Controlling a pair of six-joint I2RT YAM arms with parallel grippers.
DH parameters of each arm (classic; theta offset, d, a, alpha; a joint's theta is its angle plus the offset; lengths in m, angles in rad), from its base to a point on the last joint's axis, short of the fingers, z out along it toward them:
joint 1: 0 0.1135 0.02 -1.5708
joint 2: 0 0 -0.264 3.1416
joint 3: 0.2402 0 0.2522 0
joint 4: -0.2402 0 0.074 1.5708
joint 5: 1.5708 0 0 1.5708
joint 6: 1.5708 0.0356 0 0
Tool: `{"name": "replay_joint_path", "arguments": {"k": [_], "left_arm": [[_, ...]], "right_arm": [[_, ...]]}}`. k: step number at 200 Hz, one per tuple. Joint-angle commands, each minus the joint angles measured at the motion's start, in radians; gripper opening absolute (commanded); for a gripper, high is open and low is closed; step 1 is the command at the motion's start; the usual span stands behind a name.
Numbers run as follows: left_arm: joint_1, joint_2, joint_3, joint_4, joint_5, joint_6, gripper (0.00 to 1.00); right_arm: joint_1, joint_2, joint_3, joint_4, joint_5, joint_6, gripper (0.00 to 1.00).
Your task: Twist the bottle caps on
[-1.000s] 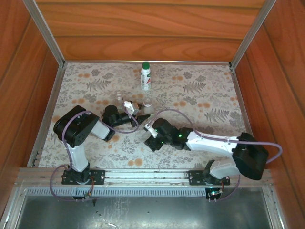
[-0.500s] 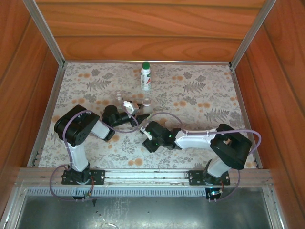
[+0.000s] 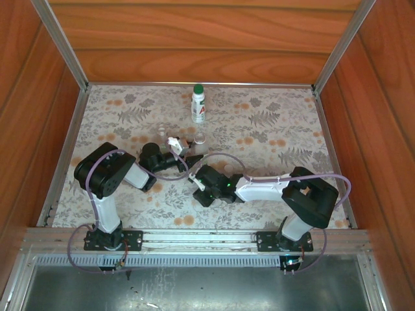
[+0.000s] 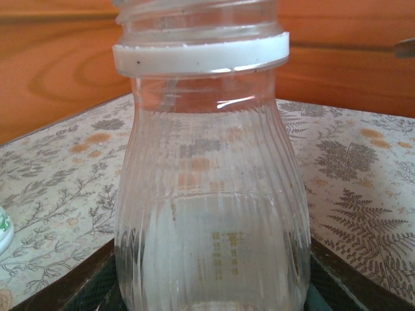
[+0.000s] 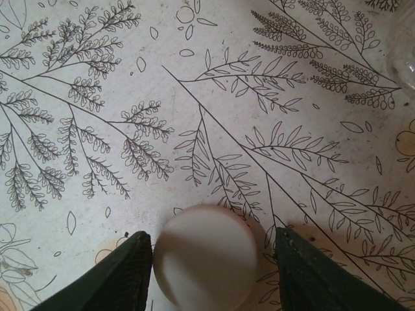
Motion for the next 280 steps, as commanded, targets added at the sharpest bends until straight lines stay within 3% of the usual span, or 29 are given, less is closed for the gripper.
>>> {"name": "replay_joint_path", "arguments": {"k": [1, 33, 89, 161, 212, 280], "left_arm": [[0.007, 0.018, 0.005, 0.004, 0.012, 0.010, 0.59], [0.007, 0.016, 0.004, 0.004, 0.012, 0.010, 0.59], [0.007, 0.018, 0.003, 0.003, 0.016, 0.011, 0.59], [0.007, 0.027, 0.014, -0.016, 0.029, 0.017, 0.59], [0.006, 0.035, 0.021, -0.016, 0.043, 0.012, 0.59], [0.002, 0.044, 0.024, -0.016, 0.057, 0.012, 0.59]], "right_arm": [[0.014, 0.000, 0.016, -0.016, 0.008, 0.011, 0.52], [0.016, -0.003, 0.016, -0.019, 0.019, 0.013, 0.45], [0.016, -0.025, 0.015, -0.031, 0.040, 0.038, 0.44], [-0.002, -0.254, 0.041, -0.201, 0.129, 0.088, 0.44], [-0.052, -0.335, 0.183, -0.349, 0.151, 0.052, 0.44], [-0.166, -0.263, 0.436, -0.453, 0.083, -0.072, 0.45]]}}
